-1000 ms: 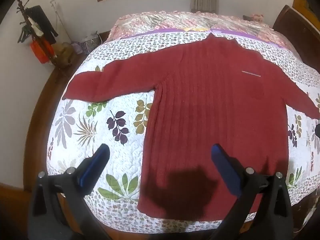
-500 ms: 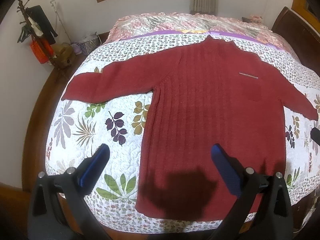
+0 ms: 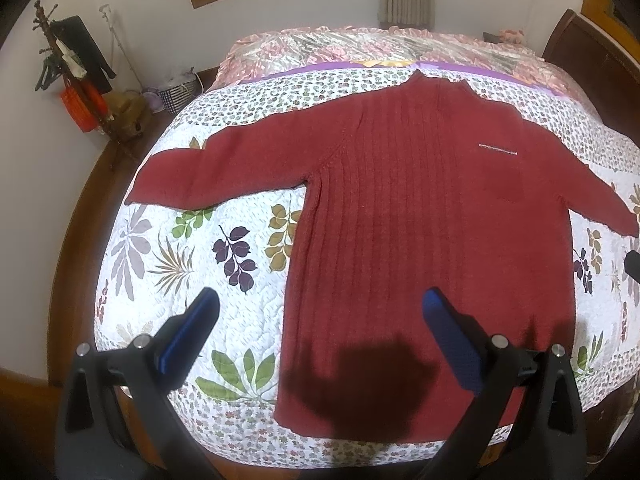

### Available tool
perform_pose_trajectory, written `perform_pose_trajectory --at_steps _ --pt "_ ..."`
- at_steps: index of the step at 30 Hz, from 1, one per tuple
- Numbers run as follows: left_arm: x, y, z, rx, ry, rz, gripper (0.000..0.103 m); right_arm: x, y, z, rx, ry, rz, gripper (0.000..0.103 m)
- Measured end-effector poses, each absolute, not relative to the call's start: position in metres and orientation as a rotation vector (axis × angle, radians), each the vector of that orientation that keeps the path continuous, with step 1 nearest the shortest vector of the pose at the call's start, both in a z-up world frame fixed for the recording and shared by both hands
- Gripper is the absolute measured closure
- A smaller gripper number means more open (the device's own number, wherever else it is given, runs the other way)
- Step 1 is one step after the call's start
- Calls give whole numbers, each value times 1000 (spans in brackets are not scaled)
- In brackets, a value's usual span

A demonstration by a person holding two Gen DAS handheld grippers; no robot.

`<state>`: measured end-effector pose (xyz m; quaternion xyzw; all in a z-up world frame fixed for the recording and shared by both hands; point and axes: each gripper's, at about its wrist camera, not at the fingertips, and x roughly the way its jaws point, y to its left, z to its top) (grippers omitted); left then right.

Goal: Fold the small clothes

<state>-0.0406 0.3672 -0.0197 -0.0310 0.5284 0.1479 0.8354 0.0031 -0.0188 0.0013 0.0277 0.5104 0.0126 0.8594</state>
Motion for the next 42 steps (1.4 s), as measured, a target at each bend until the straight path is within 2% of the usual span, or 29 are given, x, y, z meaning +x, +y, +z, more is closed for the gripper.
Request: perform_pose_trajectory --at_steps 42 --pt "-40 363 -21 -36 1123 321 3 2 -23 -2 74 1077 27 4"
